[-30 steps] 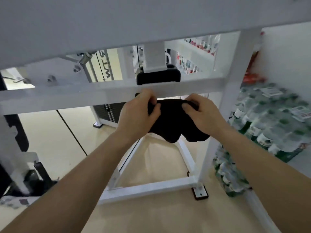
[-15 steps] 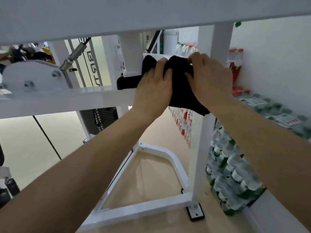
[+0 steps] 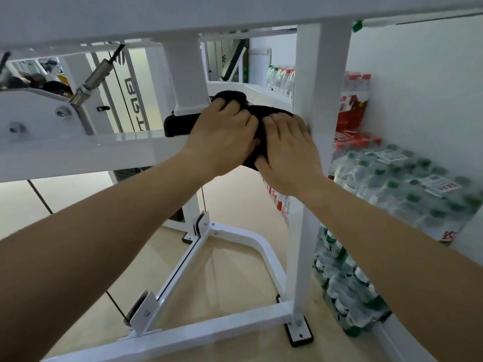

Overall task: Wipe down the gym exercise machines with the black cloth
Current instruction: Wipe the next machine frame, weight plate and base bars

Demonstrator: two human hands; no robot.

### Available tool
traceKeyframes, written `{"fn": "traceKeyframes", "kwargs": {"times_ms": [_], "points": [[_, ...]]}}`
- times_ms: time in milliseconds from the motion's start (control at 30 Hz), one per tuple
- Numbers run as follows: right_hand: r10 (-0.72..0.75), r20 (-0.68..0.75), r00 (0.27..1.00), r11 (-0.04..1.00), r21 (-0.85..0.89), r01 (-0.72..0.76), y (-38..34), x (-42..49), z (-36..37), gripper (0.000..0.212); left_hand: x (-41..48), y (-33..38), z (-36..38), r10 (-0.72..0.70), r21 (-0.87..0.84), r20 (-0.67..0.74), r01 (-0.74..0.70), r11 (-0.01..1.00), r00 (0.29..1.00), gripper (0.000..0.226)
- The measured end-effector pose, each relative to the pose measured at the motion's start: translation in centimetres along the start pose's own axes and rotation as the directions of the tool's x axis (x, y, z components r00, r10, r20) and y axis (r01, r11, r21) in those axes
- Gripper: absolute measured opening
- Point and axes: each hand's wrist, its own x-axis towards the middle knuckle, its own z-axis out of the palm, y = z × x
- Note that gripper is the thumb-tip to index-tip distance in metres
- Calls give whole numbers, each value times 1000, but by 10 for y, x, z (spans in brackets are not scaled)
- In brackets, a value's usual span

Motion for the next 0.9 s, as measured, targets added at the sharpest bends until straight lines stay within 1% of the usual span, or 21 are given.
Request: {"fn": "traceKeyframes", "kwargs": {"times_ms": [67,133,267,333,433,500,567,633,700,833,900], "points": [[-27,-22,999,1000,13,27,-6,4,1,54,-7,-6,3,51,38,-50,-49,998,997,29],[-72,-40,997,997,-19,72,-6,3,2,53,-10,-4,6,38,61,-76,-33,998,996,26],[-118,-8,993,967,-230,113,13,-2,-2,56,7,19,8,-20,86,-43,24,996,999,24],[-127,-3,992,944,-307,120,26,-2,-7,55,20,28,10,-18,52,-27,20,998,999,18],[-148,0,989,922,-362,138,36,-4,-11,51,30,33,11,40,-14,4,-40,999,999,11],[-111,-8,994,938,-330,102,29,-3,-7,49,22,25,10,56,-39,-3,-56,998,998,16],[-78,-44,996,967,-248,65,19,0,0,45,7,12,7,52,-41,-45,-54,998,998,27],[-82,-61,995,987,-145,72,8,3,5,45,-9,0,4,76,-30,-76,-79,996,994,38],[-109,-51,993,990,-91,105,2,4,6,49,-19,-4,3,79,-22,-85,-81,996,993,43],[-148,-47,988,982,-129,141,18,-7,2,54,-14,10,8,-14,27,-107,17,999,994,40],[-142,-68,988,978,-162,129,28,-15,3,54,-4,23,13,-51,3,-81,51,999,995,40]]}}
